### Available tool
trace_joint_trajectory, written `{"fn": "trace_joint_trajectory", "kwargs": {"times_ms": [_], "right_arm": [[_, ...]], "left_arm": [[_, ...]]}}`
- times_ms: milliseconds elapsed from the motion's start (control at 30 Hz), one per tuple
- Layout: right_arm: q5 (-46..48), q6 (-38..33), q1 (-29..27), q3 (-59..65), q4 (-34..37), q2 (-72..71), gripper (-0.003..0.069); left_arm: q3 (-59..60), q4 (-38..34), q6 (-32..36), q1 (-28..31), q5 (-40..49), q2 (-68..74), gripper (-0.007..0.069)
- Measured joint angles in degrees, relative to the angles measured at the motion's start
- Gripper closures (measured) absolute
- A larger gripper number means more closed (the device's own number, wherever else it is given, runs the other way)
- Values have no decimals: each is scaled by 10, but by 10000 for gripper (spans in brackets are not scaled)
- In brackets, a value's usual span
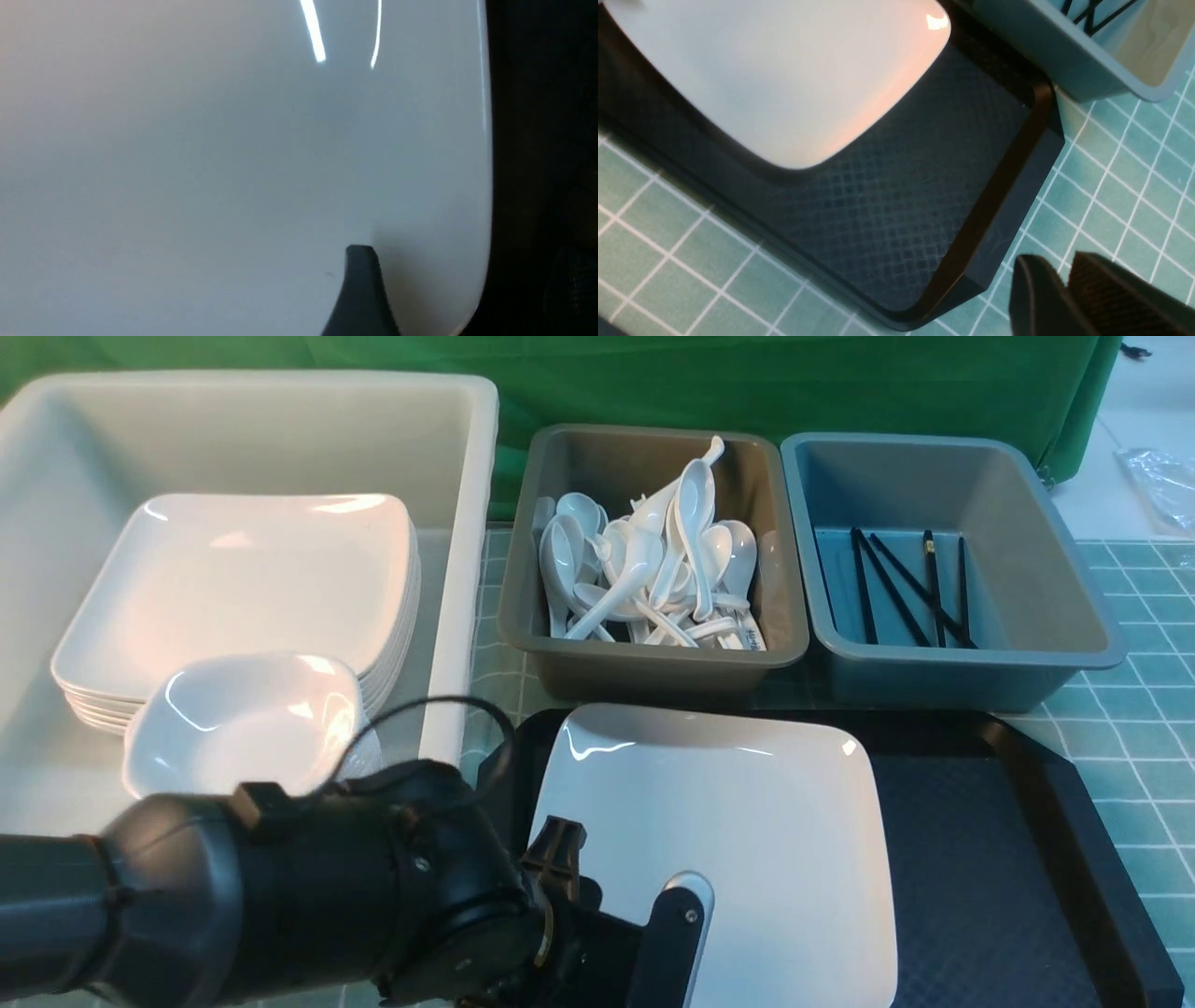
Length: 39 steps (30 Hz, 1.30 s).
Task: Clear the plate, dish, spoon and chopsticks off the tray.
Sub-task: Use the left arm to grab a plate from the dinner plate, then use the left arm to put the plate into the large storage box on the left
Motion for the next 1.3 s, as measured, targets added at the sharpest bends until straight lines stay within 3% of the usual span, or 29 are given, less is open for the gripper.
{"fn": "trace_joint_trajectory", "kwargs": {"times_ms": [267, 467, 600, 700, 833, 1000, 1300], "right_arm": [[1, 0, 0, 2, 1, 0, 516], [1, -1, 0, 2, 1, 0, 516], [1, -1, 0, 3, 2, 0, 514], [1, -1, 0, 3, 2, 0, 509], [1, -1, 0, 3, 2, 0, 503], [1, 14, 0, 1, -2, 0, 497], [-9, 85, 0, -44, -45, 1, 529]], "left_arm": [[0, 115, -79, 0, -22, 28, 232], [0, 132, -109, -2, -28, 30, 408], [-4, 130, -112, -14, -17, 30, 438], [-16, 122, -119, -45, 27, 18, 454], [-38, 99, -126, -90, 66, -21, 536], [-76, 26, -133, -122, 107, -95, 593], [-112, -28, -136, -125, 135, -194, 596]]}}
